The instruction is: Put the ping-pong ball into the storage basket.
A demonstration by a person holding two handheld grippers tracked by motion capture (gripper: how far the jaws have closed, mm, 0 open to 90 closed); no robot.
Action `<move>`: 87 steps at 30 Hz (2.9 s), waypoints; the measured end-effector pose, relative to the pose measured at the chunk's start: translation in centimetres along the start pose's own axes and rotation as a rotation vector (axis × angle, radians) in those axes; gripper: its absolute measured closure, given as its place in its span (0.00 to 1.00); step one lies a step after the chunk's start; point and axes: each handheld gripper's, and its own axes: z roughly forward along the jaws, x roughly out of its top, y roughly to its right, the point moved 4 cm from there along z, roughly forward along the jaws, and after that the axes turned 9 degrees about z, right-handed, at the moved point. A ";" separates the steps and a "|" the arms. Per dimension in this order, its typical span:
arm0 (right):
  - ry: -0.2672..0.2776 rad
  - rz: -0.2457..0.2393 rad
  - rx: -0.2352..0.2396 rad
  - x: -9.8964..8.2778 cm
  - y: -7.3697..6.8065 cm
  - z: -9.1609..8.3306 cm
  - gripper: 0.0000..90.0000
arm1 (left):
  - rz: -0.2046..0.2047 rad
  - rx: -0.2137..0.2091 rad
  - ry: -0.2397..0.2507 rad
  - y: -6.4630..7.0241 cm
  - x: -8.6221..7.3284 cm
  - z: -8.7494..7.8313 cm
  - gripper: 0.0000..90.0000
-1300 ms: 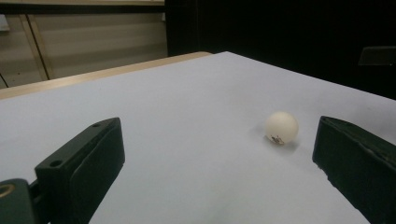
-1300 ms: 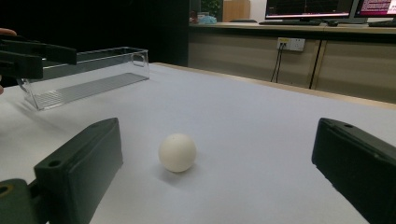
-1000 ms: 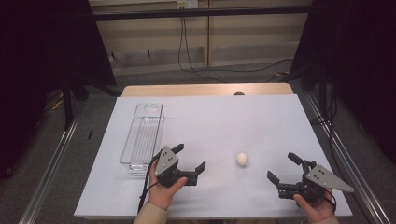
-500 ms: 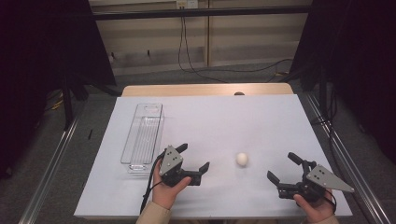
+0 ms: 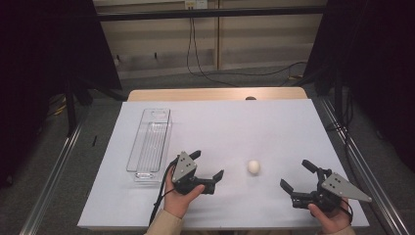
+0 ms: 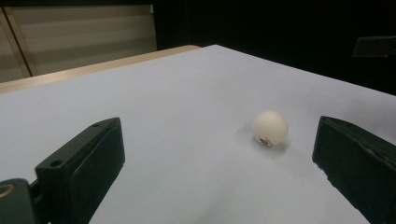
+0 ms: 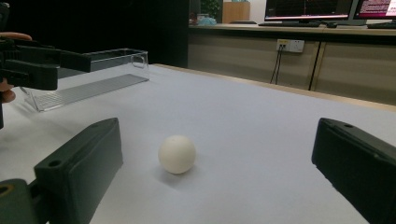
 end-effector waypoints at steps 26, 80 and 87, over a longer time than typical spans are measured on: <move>-0.005 -0.006 0.010 0.0 0.0 0.0 0.02 | -0.029 -0.059 -0.040 1.0 0.6 3.3 0.02; -0.010 -0.014 0.013 -0.1 -0.2 0.2 0.02 | -0.038 -0.089 -0.111 1.8 1.0 6.2 0.02; -0.007 -0.012 0.012 0.0 -0.1 0.1 0.02 | -0.037 -0.103 -0.115 2.2 1.0 6.8 0.02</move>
